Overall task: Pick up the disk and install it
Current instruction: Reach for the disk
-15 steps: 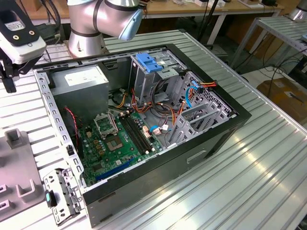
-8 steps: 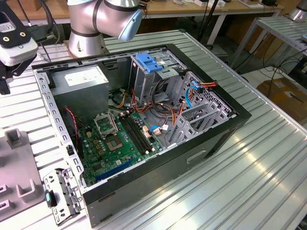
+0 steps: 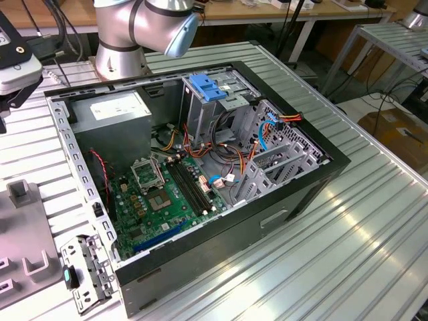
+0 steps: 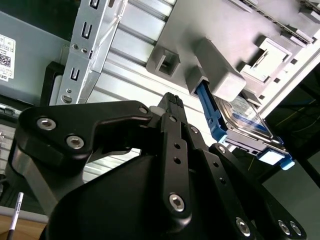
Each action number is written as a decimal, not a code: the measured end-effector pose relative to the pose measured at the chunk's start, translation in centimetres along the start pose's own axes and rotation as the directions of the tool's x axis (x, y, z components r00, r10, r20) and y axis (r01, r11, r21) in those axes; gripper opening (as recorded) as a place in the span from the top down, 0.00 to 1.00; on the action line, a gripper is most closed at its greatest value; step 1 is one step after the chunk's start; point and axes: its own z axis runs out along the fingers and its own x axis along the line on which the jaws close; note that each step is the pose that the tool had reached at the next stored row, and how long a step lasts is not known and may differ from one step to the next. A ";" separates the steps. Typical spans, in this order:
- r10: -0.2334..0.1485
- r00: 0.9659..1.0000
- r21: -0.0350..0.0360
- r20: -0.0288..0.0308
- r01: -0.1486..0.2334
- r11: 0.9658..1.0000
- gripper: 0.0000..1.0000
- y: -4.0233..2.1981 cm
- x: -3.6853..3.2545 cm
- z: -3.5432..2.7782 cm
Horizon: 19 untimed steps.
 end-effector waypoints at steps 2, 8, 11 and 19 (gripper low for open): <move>0.000 1.000 0.000 0.000 0.000 1.000 0.89 -0.02 0.24 0.04; 0.000 1.000 0.000 0.000 0.000 1.000 0.89 -0.10 1.27 0.20; 0.000 1.000 0.000 0.000 0.000 1.000 0.89 -0.15 1.76 0.27; 0.000 1.000 0.000 0.000 0.000 1.000 0.89 -0.24 2.90 0.46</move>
